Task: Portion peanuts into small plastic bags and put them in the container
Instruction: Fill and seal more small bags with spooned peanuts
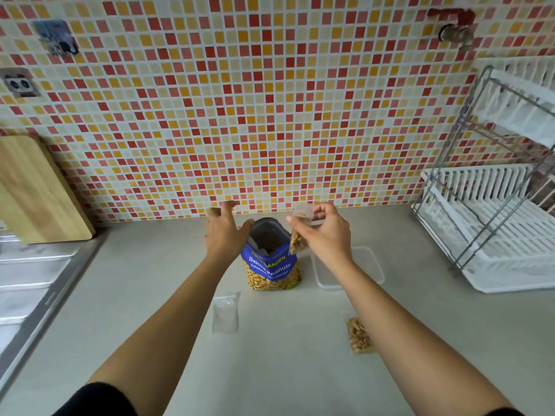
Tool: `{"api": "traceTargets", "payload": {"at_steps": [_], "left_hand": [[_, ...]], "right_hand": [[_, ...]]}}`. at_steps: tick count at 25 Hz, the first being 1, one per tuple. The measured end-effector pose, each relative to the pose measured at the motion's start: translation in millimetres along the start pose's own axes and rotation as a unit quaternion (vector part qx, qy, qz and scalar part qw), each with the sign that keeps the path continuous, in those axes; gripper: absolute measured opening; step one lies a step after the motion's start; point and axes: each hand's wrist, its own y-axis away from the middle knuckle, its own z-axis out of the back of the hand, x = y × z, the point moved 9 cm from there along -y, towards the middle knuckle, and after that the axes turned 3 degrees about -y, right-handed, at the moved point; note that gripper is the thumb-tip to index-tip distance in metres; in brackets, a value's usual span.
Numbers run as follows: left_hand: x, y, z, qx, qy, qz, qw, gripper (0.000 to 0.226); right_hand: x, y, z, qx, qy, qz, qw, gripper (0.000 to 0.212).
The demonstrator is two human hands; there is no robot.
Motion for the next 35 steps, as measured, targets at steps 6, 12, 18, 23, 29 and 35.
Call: {"api": "traceTargets", "payload": {"at_steps": [6, 12, 18, 23, 29, 35], "left_hand": [[-61, 57, -29, 0.224, 0.251, -0.097, 0.937, 0.05], [-66, 84, -60, 0.223, 0.325, -0.027, 0.918, 0.026], [-52, 117, -118, 0.273, 0.365, 0.028, 0.89, 0.017], [1, 153, -182, 0.301, 0.218, 0.1, 0.923, 0.013], [34, 176, -218, 0.258, 0.08, 0.154, 0.95, 0.01], [34, 168, -211, 0.245, -0.002, 0.142, 0.959, 0.022]], "right_hand": [[8, -10, 14, 0.003, -0.043, -0.002, 0.999, 0.054], [-27, -10, 11, 0.161, -0.128, -0.091, 0.974, 0.043], [-87, 5, 40, 0.183, -0.192, -0.097, 0.959, 0.013], [-169, 42, 32, 0.187, -0.008, -0.109, 0.976, 0.007], [-207, 62, 15, 0.181, 0.246, -0.084, 0.948, 0.015], [-204, 61, 13, 0.159, 0.334, -0.032, 0.929, 0.026]]}}
